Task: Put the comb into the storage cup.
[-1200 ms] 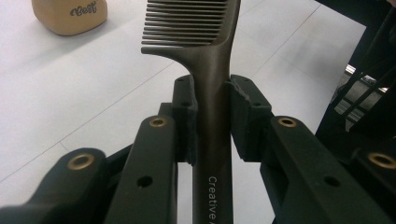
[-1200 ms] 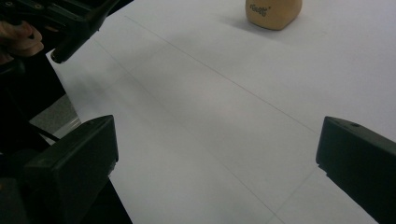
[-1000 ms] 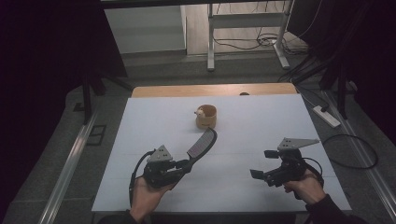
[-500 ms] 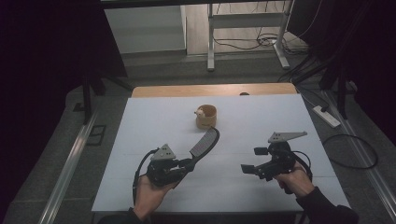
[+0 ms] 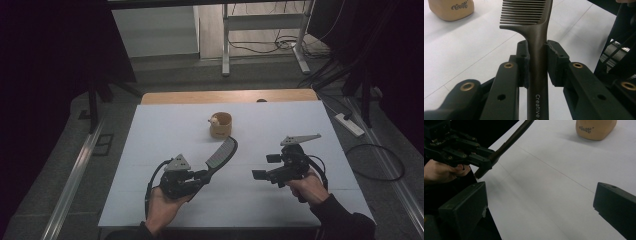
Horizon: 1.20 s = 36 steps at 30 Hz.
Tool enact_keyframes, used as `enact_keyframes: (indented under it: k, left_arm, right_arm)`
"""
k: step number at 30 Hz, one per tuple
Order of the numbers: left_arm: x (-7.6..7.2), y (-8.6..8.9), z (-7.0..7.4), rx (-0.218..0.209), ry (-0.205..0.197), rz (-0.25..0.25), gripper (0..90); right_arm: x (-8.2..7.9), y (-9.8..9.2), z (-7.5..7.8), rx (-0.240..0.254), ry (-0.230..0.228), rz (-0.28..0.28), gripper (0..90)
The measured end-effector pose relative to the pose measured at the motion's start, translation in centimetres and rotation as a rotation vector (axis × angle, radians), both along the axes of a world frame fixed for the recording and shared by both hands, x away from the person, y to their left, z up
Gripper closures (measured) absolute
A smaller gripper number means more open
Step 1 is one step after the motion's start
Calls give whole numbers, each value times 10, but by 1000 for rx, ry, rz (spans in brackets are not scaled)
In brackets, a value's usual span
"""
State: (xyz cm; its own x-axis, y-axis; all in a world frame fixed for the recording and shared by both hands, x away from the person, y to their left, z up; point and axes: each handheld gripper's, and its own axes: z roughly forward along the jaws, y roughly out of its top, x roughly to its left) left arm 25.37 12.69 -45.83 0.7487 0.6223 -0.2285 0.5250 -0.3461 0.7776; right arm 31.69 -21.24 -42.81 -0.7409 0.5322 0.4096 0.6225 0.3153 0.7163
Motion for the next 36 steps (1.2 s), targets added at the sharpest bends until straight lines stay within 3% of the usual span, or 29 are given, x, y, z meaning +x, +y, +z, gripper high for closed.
enact_keyframes:
  k: [17,24,36]
  left_arm:
    - [-1,-7,1,-9,-23,-26,720]
    - [-3,-10,0,-18,-32,-34,720]
    - [-7,-15,-1,-20,-43,-46,720]
  right_arm:
    - [8,33,8,-21,-12,45,0]
    - [13,43,12,-6,7,52,0]
    - [19,62,10,-20,44,69,0]
